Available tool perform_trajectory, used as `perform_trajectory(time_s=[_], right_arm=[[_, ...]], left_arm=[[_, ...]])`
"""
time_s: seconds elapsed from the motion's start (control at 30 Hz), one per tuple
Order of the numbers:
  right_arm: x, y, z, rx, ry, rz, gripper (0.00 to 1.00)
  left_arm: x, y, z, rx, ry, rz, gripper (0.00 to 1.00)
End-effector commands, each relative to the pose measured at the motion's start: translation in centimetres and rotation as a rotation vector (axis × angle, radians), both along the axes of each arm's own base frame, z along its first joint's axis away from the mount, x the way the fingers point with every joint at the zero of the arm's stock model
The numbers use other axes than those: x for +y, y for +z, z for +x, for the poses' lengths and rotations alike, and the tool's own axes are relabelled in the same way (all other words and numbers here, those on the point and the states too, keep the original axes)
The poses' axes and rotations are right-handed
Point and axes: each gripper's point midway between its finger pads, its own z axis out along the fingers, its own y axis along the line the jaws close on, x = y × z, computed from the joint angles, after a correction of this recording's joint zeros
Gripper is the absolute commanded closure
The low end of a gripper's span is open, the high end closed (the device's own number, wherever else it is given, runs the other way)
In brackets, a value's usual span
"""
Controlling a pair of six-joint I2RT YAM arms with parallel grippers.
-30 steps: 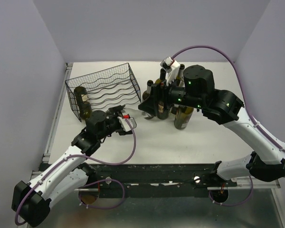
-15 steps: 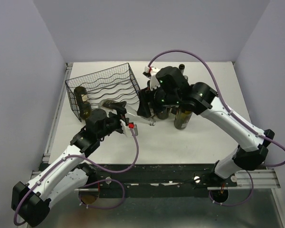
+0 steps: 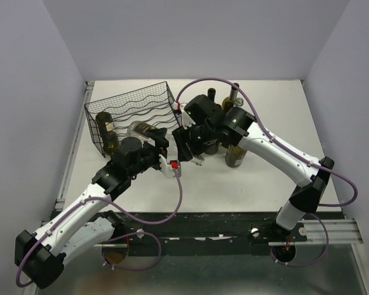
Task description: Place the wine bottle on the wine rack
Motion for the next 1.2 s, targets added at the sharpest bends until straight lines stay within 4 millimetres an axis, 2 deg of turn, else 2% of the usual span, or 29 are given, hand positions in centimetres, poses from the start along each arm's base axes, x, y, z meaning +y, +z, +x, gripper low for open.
perform_trajectory(time_s=[0.0, 0.2, 0.3, 0.47, 0.6, 0.7, 0.73, 0.8, 0.9, 0.97, 1.07, 1.17], right_arm=[[-0.2, -2.3, -1.6, 0.078, 0.063, -0.05, 0.35], [0.1, -3.6, -1.7, 0.105, 0.071, -0.071, 0.37], [-0.2, -4.3, -2.0, 0.123, 0.078, -0.084, 0.43], [-0.5, -5.3, -2.4, 0.149, 0.076, -0.106, 0.65], [-0.6, -5.6, -2.3, 0.145, 0.068, -0.112, 0.74], [-0.7, -5.2, -1.8, 0.114, 0.048, -0.106, 0.96], [-0.8, -5.2, -1.6, 0.106, 0.038, -0.106, 0.99], [-0.6, -4.6, -1.1, 0.08, 0.021, -0.096, 0.99], [-0.3, -3.4, -0.5, 0.041, 0.005, -0.057, 0.99], [-0.2, -2.5, 0.1, 0.01, -0.021, -0.038, 0.99], [-0.4, -1.0, 0.6, -0.033, -0.051, -0.018, 0.99], [-0.4, 0.0, 0.9, -0.051, -0.067, 0.009, 0.99]], left_arm=[[-0.1, 8.9, 1.2, -0.252, 0.022, -0.093, 1.0], [-0.3, 8.9, 1.4, -0.256, 0.022, -0.084, 1.0], [-0.3, 8.5, 1.4, -0.221, 0.032, -0.086, 1.0], [-0.3, 8.6, 1.6, -0.179, 0.054, -0.113, 1.0], [-0.4, 8.7, 1.7, -0.151, 0.063, -0.144, 1.0], [-0.3, 8.6, 1.7, -0.136, 0.074, -0.165, 0.99], [-0.3, 8.6, 1.7, -0.135, 0.08, -0.168, 0.83], [-0.1, 8.2, 1.7, -0.128, 0.088, -0.166, 0.49], [0.0, 6.4, 1.1, -0.126, 0.058, -0.102, 0.13], [0.2, 5.0, 0.8, -0.123, 0.05, -0.061, 0.01], [1.0, 3.0, 0.5, -0.139, 0.06, 0.0, 0.01], [1.6, 2.0, 0.0, -0.146, 0.059, 0.022, 0.01]])
